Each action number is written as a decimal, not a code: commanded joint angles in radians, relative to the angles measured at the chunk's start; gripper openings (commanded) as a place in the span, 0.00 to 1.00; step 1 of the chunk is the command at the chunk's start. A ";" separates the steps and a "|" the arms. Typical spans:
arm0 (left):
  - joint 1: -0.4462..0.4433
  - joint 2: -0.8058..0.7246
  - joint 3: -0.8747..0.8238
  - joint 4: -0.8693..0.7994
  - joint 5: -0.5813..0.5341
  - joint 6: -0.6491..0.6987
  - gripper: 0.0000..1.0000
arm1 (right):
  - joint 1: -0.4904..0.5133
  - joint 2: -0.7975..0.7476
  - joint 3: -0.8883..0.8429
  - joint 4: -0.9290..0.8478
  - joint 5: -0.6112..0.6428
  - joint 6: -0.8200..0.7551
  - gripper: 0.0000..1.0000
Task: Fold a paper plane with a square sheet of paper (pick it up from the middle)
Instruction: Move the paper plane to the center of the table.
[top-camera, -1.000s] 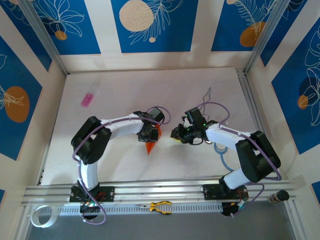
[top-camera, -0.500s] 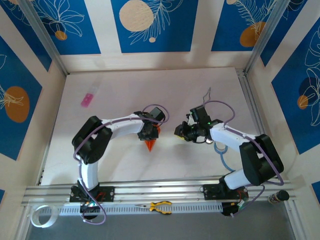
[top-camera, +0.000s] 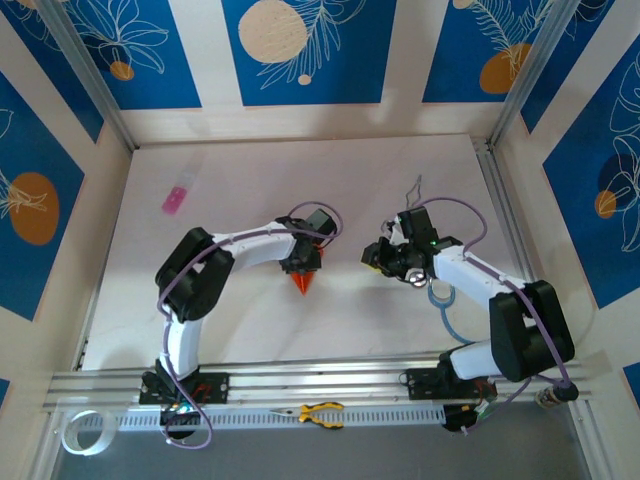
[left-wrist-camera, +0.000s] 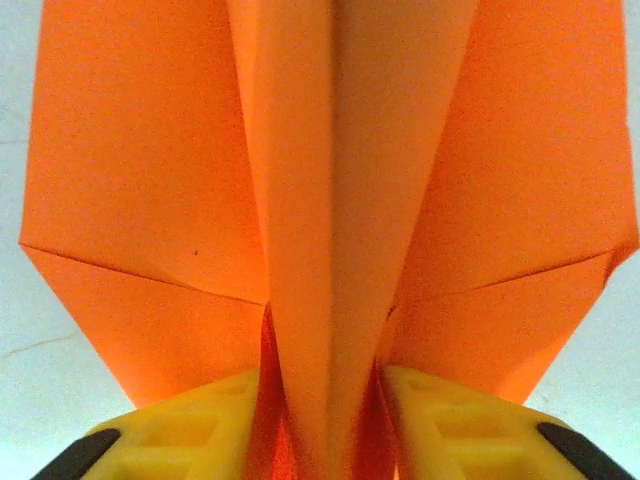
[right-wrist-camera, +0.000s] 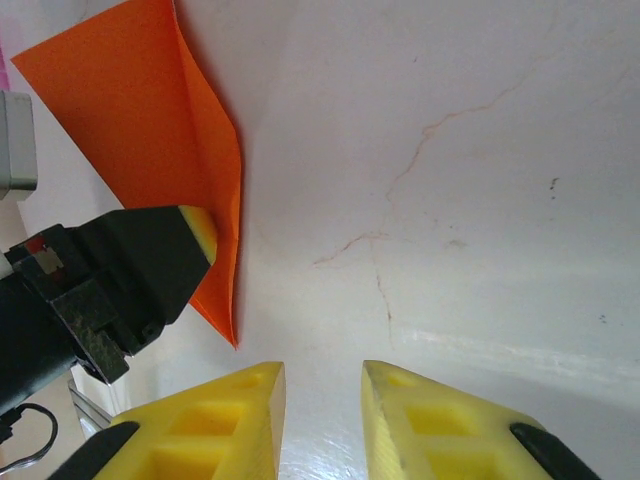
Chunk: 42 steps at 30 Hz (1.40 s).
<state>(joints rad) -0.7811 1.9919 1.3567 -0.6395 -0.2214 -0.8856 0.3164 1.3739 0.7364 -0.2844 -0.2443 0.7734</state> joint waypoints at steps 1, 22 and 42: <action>-0.004 0.042 0.007 -0.034 -0.011 0.009 0.36 | -0.011 -0.032 -0.016 -0.035 -0.029 -0.026 0.27; 0.000 0.008 0.032 -0.024 0.041 0.075 0.40 | -0.044 -0.067 0.004 -0.091 -0.014 -0.053 0.28; 0.006 -0.154 0.042 -0.035 -0.006 0.052 0.52 | -0.219 -0.169 0.078 -0.211 0.035 -0.189 0.32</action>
<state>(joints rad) -0.7815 1.8896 1.3869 -0.6659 -0.2111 -0.8310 0.1123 1.2274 0.7868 -0.4580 -0.2157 0.6186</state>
